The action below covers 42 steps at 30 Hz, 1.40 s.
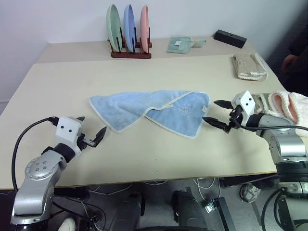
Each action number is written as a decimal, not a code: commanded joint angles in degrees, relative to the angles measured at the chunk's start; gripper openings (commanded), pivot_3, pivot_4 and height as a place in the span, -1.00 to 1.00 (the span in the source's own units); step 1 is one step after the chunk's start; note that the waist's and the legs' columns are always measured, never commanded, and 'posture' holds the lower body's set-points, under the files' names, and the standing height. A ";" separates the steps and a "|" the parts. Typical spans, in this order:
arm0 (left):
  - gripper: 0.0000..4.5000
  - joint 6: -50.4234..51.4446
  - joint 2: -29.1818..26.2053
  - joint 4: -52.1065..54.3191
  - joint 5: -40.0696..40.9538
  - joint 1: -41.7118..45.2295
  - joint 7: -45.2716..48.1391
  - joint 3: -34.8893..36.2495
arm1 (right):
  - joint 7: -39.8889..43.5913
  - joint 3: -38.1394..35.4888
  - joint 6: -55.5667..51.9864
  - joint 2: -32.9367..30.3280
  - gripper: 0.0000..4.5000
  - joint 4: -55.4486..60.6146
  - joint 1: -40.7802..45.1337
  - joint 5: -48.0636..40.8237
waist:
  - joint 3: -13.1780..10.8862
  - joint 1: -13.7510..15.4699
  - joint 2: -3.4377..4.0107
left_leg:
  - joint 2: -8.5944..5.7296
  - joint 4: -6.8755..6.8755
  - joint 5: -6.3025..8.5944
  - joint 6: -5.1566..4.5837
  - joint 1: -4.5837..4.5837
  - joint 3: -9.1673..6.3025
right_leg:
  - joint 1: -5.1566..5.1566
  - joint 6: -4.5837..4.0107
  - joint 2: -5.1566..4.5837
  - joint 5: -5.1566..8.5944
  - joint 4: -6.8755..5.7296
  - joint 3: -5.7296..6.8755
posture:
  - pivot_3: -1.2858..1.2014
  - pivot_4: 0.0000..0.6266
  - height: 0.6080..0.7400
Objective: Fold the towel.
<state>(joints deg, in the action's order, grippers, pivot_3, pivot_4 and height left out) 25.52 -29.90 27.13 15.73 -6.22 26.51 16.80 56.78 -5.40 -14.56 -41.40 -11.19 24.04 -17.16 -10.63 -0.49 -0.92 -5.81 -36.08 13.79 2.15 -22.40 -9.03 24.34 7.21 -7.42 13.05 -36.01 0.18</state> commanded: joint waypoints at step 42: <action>0.88 -0.62 -5.82 -14.39 -18.67 16.83 0.95 -23.72 | -10.35 0.60 -1.31 7.63 1.00 10.62 -3.53 0.37 | 0.01 -0.08 0.07 | 0.03 -0.02 0.02 -0.04 0.04 0.08 | 0.01 0.02 0.05 -0.01 -0.03 -0.07 | 0.03 -0.52 1.00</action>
<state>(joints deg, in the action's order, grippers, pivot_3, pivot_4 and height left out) 24.99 -35.60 15.20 -1.63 10.29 28.19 -7.92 46.89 -4.62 -16.96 -34.11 -3.54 19.27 -16.54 -10.61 -0.58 -0.85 -5.78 -36.10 13.81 2.11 -22.36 -8.95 24.35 7.23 -7.38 13.04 -36.04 0.11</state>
